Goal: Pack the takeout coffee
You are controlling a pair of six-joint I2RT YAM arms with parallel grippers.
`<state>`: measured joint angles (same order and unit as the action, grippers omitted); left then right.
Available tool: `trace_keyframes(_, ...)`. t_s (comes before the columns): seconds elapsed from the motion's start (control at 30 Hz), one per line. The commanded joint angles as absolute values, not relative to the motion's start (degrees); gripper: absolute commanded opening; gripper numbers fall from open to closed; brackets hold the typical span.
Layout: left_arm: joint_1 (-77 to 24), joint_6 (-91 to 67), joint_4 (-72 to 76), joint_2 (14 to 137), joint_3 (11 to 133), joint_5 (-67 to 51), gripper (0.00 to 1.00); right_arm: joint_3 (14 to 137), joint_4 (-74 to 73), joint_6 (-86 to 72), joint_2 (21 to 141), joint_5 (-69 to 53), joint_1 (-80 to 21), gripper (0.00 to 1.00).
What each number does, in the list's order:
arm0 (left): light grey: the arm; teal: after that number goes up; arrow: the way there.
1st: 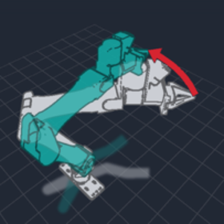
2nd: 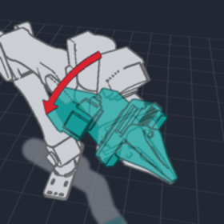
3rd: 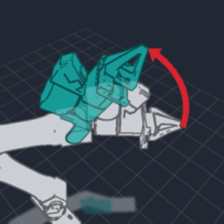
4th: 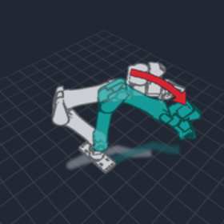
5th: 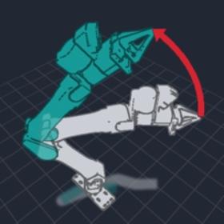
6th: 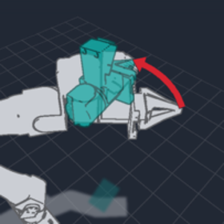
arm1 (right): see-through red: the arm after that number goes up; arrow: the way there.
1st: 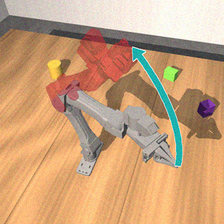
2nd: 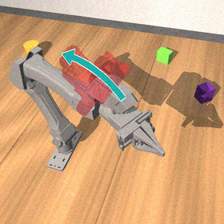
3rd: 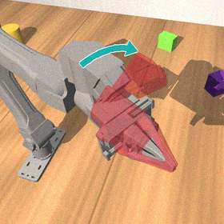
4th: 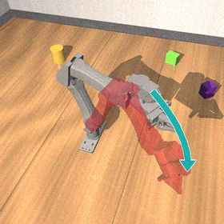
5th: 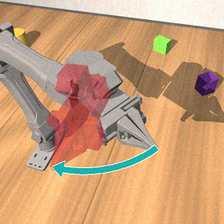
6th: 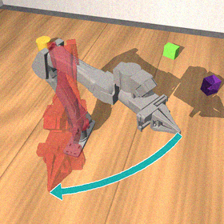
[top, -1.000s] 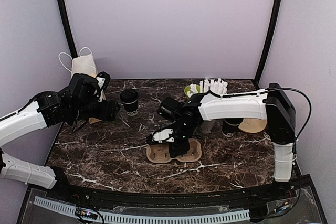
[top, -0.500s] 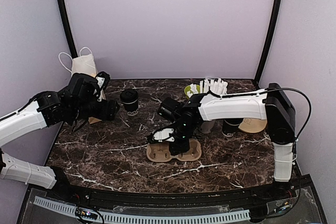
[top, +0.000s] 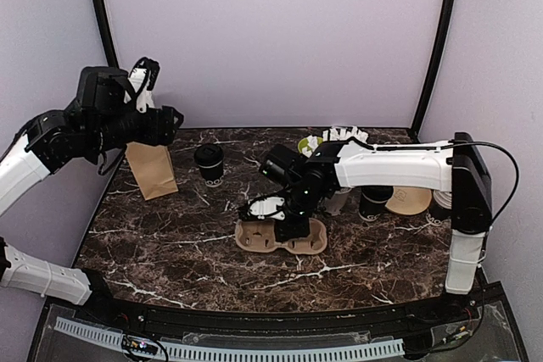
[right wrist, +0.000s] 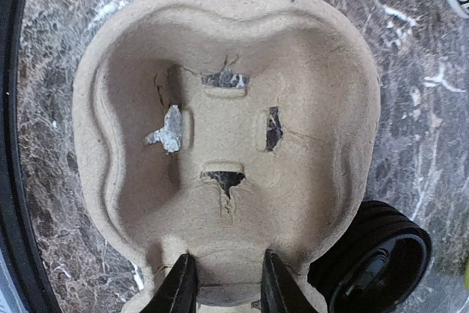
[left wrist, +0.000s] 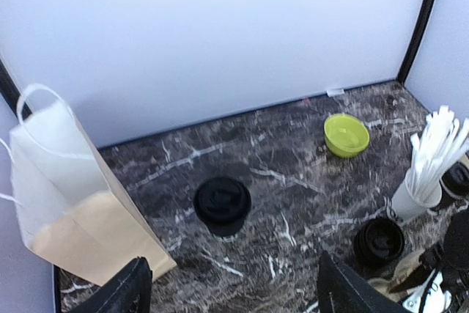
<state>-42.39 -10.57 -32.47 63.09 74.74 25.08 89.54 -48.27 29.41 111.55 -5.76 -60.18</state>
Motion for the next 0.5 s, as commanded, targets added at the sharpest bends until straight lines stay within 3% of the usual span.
trace_keyframes(0.0,-41.01,-3.14,-34.86,65.37,84.01,32.48,0.80,88.25,-48.68,27.82,105.19,-7.34,-60.47,0.27)
trace_keyframes(0.27,-25.45,-4.93,-40.35,73.58,102.00,33.89,0.71,83.82,-50.67,26.98,96.44,-9.53,-60.12,0.27)
trace_keyframes(0.47,-7.56,-12.16,-42.63,79.03,104.55,18.59,0.67,81.89,-51.21,26.50,90.97,-10.44,-58.74,0.27)
